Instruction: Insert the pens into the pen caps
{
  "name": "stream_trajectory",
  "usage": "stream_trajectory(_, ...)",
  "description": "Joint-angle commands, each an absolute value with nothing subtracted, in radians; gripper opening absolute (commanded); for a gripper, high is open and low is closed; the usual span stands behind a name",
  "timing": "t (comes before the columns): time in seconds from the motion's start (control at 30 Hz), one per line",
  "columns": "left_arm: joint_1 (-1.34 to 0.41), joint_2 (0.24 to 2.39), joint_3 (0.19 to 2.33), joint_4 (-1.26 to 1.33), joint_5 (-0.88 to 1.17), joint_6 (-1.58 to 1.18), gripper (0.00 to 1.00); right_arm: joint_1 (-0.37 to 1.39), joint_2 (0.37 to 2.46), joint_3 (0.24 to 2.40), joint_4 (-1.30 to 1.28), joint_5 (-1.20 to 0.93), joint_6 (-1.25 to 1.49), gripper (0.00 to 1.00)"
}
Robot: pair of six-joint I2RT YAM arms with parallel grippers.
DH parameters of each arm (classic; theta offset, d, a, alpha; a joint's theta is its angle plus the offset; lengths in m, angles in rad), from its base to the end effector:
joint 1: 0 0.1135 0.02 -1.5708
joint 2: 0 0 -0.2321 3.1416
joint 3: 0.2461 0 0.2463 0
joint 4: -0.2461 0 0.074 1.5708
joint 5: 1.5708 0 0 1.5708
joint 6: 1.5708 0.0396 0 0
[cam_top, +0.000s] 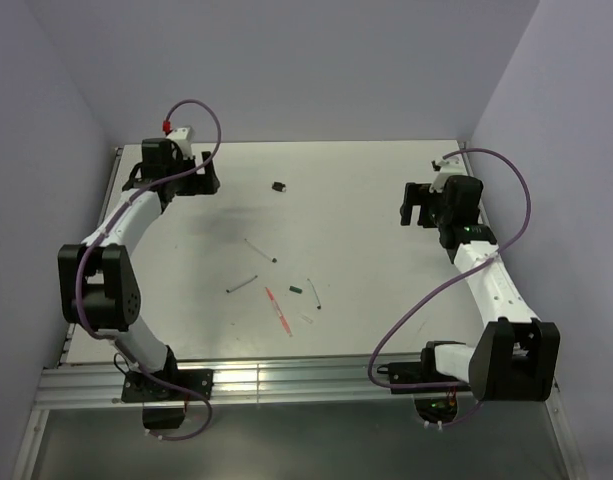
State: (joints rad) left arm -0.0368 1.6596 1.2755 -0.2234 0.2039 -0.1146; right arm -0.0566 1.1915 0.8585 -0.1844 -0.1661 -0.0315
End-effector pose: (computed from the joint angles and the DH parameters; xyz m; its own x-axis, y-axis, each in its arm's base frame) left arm 0.3766 -0.0219 0.2464 -0.5898 -0.0903 -0.8025 0.1356 0.9685 -0.2087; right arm 0.2776 -0.0092 0.2518 -0.4908 -0.0033 -0.8713 -0.1032 0.9932 0.0544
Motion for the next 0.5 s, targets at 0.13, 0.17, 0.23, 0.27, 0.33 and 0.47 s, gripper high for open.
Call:
stream_trajectory(0.13, -0.173, 1.841, 1.503, -0.202, 0.115, -0.23, 0.99, -0.058, 1.229, 0.904, -0.166, -0.141, -0.04, 1.0)
stream_trajectory(0.17, -0.192, 1.867, 1.529, -0.21, 0.104, -0.244, 0.99, -0.058, 1.233, 0.904, -0.166, -0.141, -0.041, 1.0)
stream_trajectory(0.23, -0.233, 1.939, 1.595, -0.212, 0.066, -0.288, 0.95, -0.058, 1.238, 0.904, -0.166, -0.14, -0.041, 1.0)
stream_trajectory(0.27, -0.247, 1.96, 1.614, -0.206, 0.043, -0.307, 0.92, -0.06, 1.239, 0.905, -0.166, -0.14, -0.041, 1.0)
stream_trajectory(0.33, -0.279, 2.015, 1.657, -0.184, 0.009, -0.34, 0.74, -0.06, 1.246, 0.905, -0.167, -0.138, -0.041, 1.0)
stream_trajectory(0.47, -0.317, 2.098, 1.71, -0.138, 0.005, -0.385, 0.59, -0.064, 1.252, 0.904, -0.167, -0.143, -0.032, 1.0)
